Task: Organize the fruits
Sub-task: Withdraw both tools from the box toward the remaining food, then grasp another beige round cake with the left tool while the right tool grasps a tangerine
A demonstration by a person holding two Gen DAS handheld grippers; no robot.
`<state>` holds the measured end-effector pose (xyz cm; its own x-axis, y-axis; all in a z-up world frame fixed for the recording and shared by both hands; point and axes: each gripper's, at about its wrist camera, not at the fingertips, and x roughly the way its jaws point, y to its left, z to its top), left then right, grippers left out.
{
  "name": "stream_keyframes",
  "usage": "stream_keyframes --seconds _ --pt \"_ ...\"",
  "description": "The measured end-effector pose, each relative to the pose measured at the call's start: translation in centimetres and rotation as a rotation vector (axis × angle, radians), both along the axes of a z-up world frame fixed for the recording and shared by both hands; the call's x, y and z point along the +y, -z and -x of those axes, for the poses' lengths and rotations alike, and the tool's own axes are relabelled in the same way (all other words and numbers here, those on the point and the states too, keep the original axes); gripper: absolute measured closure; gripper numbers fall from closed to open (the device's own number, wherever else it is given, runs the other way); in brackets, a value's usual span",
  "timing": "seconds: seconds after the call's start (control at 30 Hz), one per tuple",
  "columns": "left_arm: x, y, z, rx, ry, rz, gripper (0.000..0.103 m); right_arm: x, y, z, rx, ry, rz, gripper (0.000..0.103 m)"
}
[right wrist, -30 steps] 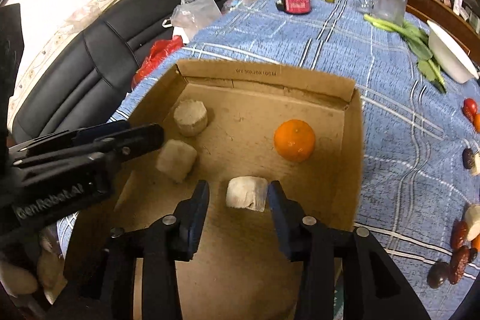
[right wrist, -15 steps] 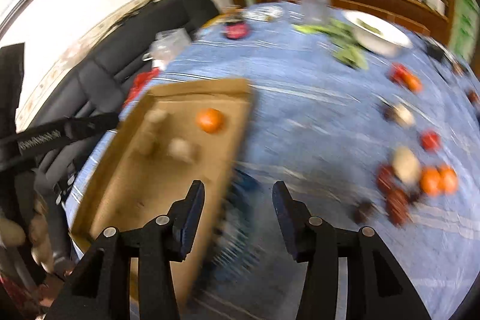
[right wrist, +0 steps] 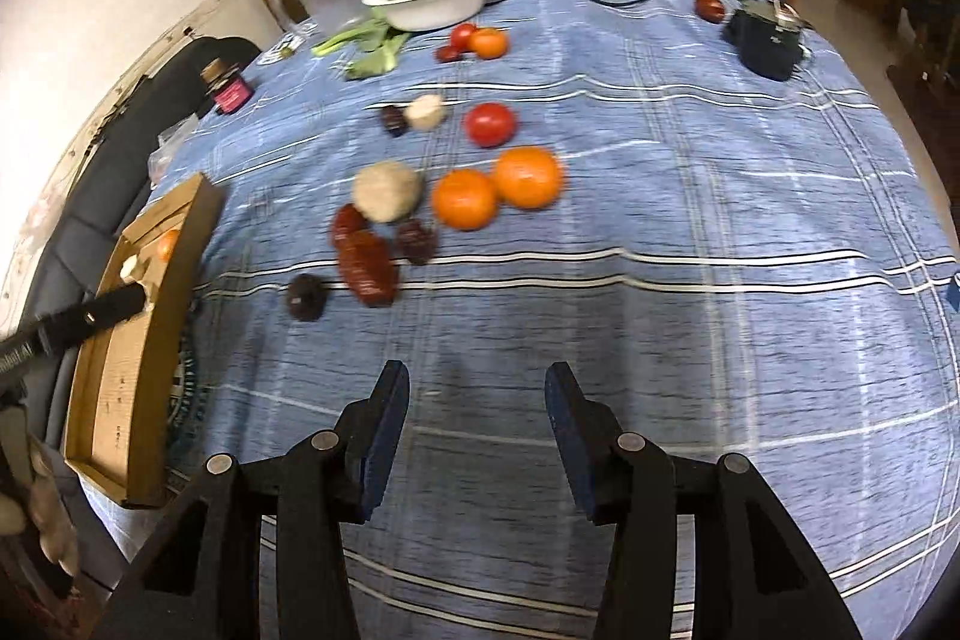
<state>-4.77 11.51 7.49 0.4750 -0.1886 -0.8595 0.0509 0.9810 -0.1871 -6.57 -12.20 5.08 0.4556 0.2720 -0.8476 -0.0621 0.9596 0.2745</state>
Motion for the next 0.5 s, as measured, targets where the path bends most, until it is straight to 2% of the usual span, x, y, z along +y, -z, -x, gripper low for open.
stream_keyframes --seconds 0.2,0.5 --pt "-4.0 1.8 -1.0 0.012 0.085 -0.046 0.045 -1.4 0.4 -1.6 -0.001 -0.003 -0.01 0.052" --pt "-6.9 2.5 -3.7 -0.007 0.144 -0.015 0.045 -1.2 0.6 -6.8 -0.015 -0.033 -0.007 0.052"
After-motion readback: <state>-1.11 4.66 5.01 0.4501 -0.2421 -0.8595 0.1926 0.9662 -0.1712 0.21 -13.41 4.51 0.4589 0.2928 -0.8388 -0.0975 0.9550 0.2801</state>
